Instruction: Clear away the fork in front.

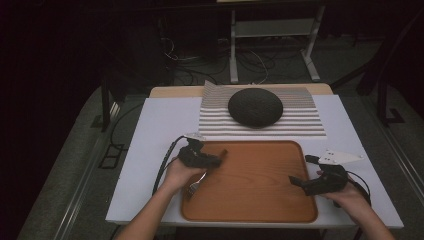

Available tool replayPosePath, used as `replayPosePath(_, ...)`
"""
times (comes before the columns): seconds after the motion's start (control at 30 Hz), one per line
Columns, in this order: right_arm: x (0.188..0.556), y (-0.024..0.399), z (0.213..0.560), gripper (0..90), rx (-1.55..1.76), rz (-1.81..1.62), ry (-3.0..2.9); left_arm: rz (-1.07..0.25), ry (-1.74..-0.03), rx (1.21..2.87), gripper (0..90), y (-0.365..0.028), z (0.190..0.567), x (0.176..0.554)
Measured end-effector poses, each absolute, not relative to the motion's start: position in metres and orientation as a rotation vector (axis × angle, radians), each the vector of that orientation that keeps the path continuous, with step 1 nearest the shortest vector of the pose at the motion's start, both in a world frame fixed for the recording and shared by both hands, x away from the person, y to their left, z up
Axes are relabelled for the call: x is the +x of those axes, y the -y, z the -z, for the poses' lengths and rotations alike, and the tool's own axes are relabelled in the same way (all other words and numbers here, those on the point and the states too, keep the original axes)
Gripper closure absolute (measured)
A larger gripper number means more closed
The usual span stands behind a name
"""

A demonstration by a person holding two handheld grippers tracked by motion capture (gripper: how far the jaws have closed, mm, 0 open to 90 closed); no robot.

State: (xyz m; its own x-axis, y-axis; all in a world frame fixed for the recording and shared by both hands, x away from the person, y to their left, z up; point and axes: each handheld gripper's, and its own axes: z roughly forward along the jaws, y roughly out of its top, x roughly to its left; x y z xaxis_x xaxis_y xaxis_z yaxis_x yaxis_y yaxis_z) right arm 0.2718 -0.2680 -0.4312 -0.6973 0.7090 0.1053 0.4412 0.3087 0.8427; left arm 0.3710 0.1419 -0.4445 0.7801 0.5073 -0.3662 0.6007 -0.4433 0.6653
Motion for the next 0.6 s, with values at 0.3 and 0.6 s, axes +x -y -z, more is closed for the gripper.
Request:
replayPosePath(0.3,0.272,0.271,0.432,2.5,1.05,-1.35,-2.288,0.108,-0.82,2.085,69.8,-0.146,0.436,0.37)
replayPosePath(0.6,0.273,0.273,0.431,2.5,1.046,-1.353,-2.286,0.122,-0.683,2.109,89.7,-0.125,0.426,0.357)
